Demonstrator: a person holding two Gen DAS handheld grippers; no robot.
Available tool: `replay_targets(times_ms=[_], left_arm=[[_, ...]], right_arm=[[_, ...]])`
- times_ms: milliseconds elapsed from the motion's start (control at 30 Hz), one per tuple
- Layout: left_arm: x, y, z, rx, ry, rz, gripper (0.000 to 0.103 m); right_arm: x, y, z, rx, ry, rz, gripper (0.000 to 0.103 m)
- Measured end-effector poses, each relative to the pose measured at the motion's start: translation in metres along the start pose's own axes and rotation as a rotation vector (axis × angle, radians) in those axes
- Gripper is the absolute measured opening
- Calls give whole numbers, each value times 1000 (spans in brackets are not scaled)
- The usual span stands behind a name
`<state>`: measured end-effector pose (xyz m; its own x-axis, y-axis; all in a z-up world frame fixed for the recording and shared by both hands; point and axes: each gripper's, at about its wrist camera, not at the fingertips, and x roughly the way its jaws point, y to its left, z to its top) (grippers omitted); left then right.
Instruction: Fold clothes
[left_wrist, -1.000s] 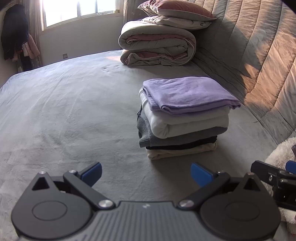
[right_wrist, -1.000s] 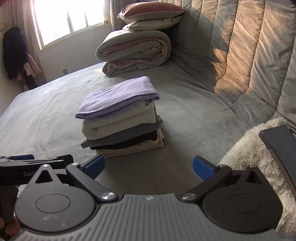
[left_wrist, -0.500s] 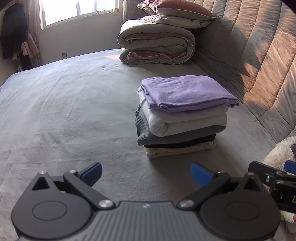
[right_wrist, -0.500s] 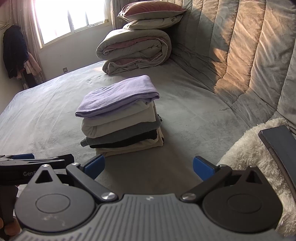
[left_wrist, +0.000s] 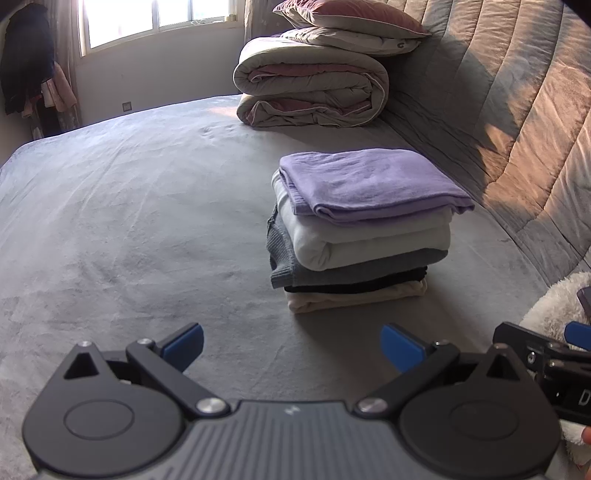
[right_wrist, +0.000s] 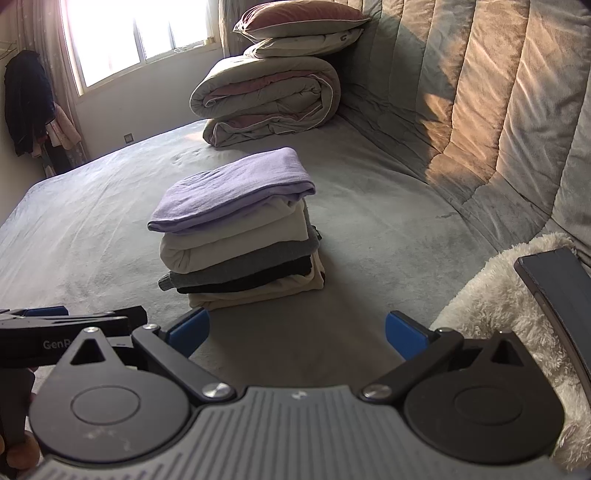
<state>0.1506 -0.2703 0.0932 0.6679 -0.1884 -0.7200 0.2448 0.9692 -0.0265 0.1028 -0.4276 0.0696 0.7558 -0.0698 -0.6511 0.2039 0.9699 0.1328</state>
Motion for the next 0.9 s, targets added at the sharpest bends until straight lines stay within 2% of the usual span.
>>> replay_targets(times_ms=[167, 333, 633, 900], left_arm=[[-11, 4, -3, -4, 7, -10, 102], [-39, 17, -10, 2, -14, -3, 102], [-95, 43, -32, 9, -46, -11, 102], [-126, 60, -49, 1, -61, -24, 102]], right_arm=[[-8, 6, 0, -31, -8, -21, 103], [-34, 20, -10, -83, -29, -32, 103], [-90, 47, -35, -76, -58, -28, 103], [-120, 62, -46, -73, -79, -34, 103]])
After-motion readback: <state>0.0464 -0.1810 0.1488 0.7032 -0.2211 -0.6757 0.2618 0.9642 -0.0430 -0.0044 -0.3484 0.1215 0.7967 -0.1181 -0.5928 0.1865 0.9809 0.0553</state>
